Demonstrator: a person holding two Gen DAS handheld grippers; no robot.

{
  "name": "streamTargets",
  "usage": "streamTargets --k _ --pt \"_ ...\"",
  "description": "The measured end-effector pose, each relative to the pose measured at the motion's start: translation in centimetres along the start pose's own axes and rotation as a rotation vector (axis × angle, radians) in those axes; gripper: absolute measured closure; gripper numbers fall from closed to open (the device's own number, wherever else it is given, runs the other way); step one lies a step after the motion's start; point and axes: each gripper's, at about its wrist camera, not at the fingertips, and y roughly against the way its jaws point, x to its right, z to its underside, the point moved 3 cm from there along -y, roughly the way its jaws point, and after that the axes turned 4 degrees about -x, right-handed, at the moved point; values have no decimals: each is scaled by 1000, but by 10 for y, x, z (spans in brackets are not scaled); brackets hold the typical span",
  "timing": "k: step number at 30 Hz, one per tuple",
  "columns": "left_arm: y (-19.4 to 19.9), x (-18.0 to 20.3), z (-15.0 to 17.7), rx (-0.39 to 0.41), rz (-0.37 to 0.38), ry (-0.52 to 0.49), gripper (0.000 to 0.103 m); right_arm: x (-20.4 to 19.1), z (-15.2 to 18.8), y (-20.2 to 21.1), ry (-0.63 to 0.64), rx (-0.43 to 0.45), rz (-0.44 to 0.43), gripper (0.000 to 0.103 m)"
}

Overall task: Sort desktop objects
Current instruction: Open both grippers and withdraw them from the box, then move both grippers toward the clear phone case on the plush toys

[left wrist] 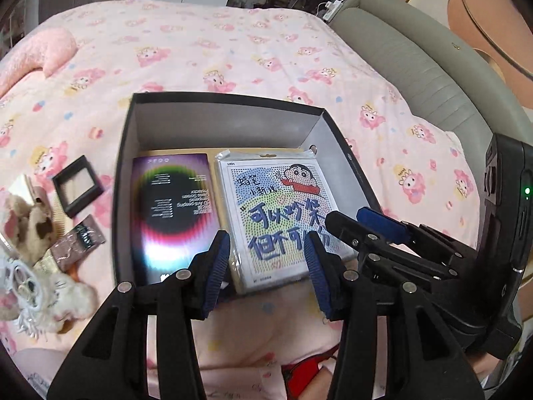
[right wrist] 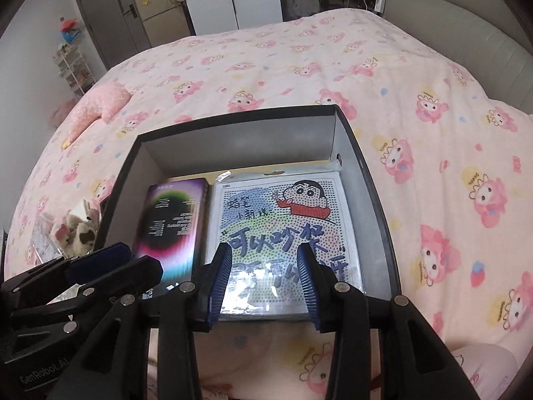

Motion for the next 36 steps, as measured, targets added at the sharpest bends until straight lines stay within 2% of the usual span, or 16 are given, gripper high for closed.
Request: streamTargets --k 8,13,18,26,36 --pt "55 -17 33 64 -29 21 56 -48 21 43 95 85 6 67" --pt "76 -32 51 81 -62 41 56 -74 33 49 126 64 -53 67" --pt "89 -47 62 93 -73 60 56 -98 44 52 156 58 -68 67" --pt "108 -77 74 110 -127 101 56 -133 52 48 182 39 -102 67" --pt "121 -141 88 122 -203 220 58 -200 53 20 267 -10 -145 67"
